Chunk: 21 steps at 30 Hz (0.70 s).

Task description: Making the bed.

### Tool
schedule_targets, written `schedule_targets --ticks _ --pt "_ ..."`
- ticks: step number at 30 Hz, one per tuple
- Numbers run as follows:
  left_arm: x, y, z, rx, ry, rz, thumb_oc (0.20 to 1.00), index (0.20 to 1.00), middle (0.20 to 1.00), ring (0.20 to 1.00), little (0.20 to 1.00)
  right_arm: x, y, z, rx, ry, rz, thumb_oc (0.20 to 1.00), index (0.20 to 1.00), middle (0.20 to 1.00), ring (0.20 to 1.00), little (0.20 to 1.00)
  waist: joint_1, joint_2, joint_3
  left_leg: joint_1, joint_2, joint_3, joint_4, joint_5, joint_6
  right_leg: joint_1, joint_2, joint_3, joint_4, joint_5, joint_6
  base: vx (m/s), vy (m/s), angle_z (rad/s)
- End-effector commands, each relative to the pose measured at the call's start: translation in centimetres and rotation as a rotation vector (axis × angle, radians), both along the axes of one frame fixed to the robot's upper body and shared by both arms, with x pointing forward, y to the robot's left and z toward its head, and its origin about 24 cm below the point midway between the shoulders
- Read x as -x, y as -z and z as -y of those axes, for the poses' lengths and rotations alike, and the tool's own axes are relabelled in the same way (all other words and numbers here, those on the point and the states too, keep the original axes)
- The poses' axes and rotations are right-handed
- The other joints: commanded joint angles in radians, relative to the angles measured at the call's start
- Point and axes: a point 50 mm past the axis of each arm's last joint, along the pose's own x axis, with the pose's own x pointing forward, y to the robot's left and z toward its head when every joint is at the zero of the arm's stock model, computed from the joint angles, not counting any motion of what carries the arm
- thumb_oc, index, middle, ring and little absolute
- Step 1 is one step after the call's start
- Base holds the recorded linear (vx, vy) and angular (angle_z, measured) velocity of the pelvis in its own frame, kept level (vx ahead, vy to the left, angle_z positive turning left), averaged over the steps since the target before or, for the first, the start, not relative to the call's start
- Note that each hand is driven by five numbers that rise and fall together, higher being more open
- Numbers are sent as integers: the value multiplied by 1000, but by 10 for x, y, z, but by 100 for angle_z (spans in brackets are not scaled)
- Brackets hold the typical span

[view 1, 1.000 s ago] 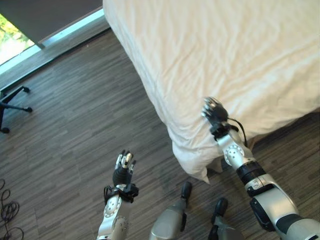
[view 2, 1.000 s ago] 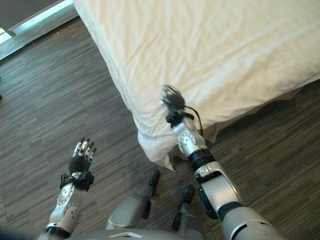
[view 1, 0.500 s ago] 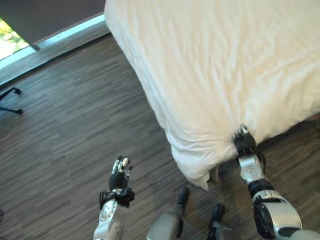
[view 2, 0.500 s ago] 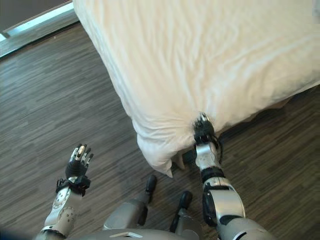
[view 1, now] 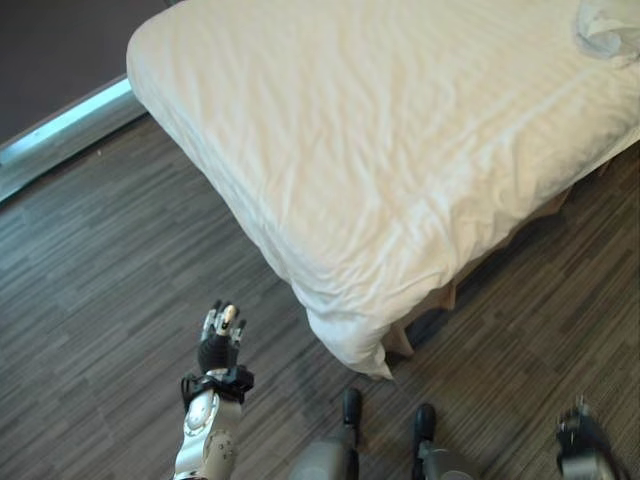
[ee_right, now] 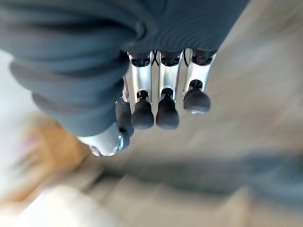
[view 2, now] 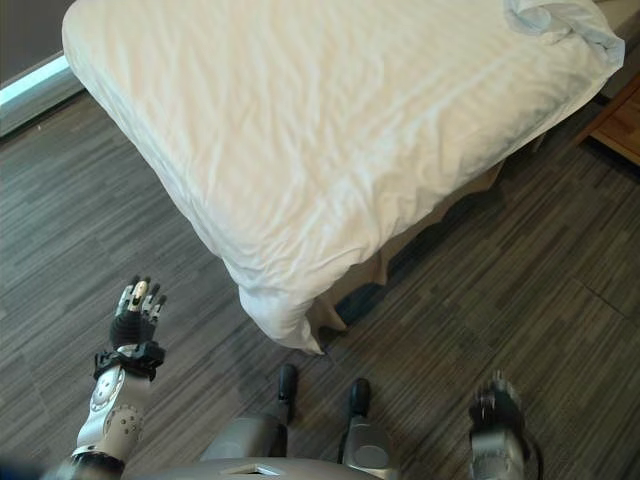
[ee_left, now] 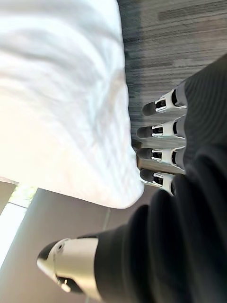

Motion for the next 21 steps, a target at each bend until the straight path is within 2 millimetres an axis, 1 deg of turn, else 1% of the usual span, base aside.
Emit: schedule_targets --ticks 1,2,3,4,5,6,7,9,10,12,13,14,16,17,18,19,20,21 --pt "-8 -29 -13 -171 -22 118 1000 1000 1000 1000 1000 -6 -36 15 324 63 17 200 200 200 200 200 10 -21 -46 93 12 6 5 -24 -28 36 -51 46 32 11 54 27 15 14" --pt "-7 -32 -14 -192 -19 119 1000 1000 1000 1000 1000 -11 -49 10 418 16 31 200 200 200 200 200 7 -22 -53 98 11 7 5 -15 -26 35 -51 50 46 12 52 36 8 11" --pt "-7 -31 -14 -192 -19 118 1000 1000 1000 1000 1000 -10 -49 9 418 15 28 200 200 200 200 200 7 -23 -54 103 12 7 5 -25 -27 40 -50 51 45 3 53 15 6 7" --pt "-5 -34 -15 -217 -17 122 1000 1000 1000 1000 1000 -13 -63 3 527 -32 41 1000 1000 1000 1000 1000 3 -24 -63 114 13 8 5 -27 -26 45 -49 55 55 -2 51 39 0 2" --pt "-5 -37 -15 -235 -11 134 1000 1000 1000 1000 1000 -17 -72 -2 596 -67 54 1000 1000 1000 1000 1000 1 -27 -71 122 15 11 5 -29 -26 50 -48 59 60 -5 50 -28 8 -3" --pt "-5 -37 -15 -235 -11 135 1000 1000 1000 1000 1000 -17 -72 -2 596 -67 55 1000 1000 1000 1000 1000 1 -26 -69 118 14 12 5 -20 -25 45 -48 59 62 3 49 -35 4 -7" --pt "-9 -38 -4 -211 35 162 1000 1000 1000 1000 1000 -25 -78 -25 710 -195 52 1000 1000 1000 1000 1000 -4 -31 -93 139 16 22 5 -21 -22 61 -47 64 68 -2 49 -35 1 -8" --pt "-11 -34 6 -184 69 162 1000 1000 1000 1000 1000 -26 -71 -41 682 -249 58 1000 1000 1000 1000 1000 -7 -32 -105 151 16 28 5 -24 -19 68 -45 67 73 -6 49 6 -8 -21" --pt "-15 -28 23 -116 119 157 1000 1000 1000 1000 1000 -27 -53 -62 607 -338 35 1000 1000 1000 1000 1000 -12 -36 -116 171 18 32 5 -36 -15 80 -44 72 79 -17 51 13 -12 -20" --pt "-18 -27 35 -87 158 162 1000 1000 1000 1000 1000 -27 -49 -75 611 -402 26 1000 1000 1000 1000 1000 -16 -38 -118 182 17 41 5 -39 -11 83 -45 77 89 -18 51 4 1 -8" --pt "-18 -27 35 -87 158 162 1000 1000 1000 1000 1000 -27 -49 -75 611 -402 26 1000 1000 1000 1000 1000 -16 -38 -117 183 17 41 5 -40 -11 84 -45 77 89 -19 51 -10 31 -11" --pt "-19 -28 42 -84 189 175 1000 1000 1000 1000 1000 -25 -48 -79 616 -421 33 1000 1000 1000 1000 1000 -25 -38 -118 192 15 52 5 -45 -5 79 -49 86 109 -20 54 -7 46 -13" --pt "-21 -31 47 -78 204 193 1000 1000 1000 1000 1000 -23 -51 -80 629 -415 39 1000 1000 1000 1000 1000 -40 -36 -114 200 10 70 5 -48 2 65 -57 105 136 -17 59 -2 59 -18" --pt "-21 -31 47 -78 204 192 1000 1000 1000 1000 1000 -22 -51 -80 629 -415 38 1000 1000 1000 1000 1000 -38 -36 -114 200 10 71 5 -49 3 64 -57 107 137 -18 59 -13 69 -25" --pt "-24 -33 50 -73 217 207 1000 1000 1000 1000 1000 -20 -50 -77 636 -397 26 1000 1000 1000 1000 1000 -54 -34 -109 202 5 85 5 -51 6 48 -64 122 145 -8 66 -148 104 -26" --pt "-25 -39 49 -109 226 227 1000 1000 1000 1000 1000 -19 -56 -75 662 -373 44 1000 1000 1000 1000 1000 -87 -27 -83 190 2 126 5 -53 10 -10 -72 147 158 42 88 -308 139 -35" --pt "-26 -44 46 -145 238 239 1000 1000 1000 1000 1000 -21 -61 -73 683 -354 55 1000 1000 1000 1000 1000 -97 -24 -51 176 8 178 5 -52 10 -77 -72 153 188 89 110 -441 148 -55" --pt "-28 -52 44 -182 247 263 1000 1000 1000 1000 1000 -25 -66 -74 708 -348 73 1000 1000 1000 1000 1000 -88 -17 -30 157 25 231 5 -49 6 -127 -76 82 219 84 111 -316 87 -119"
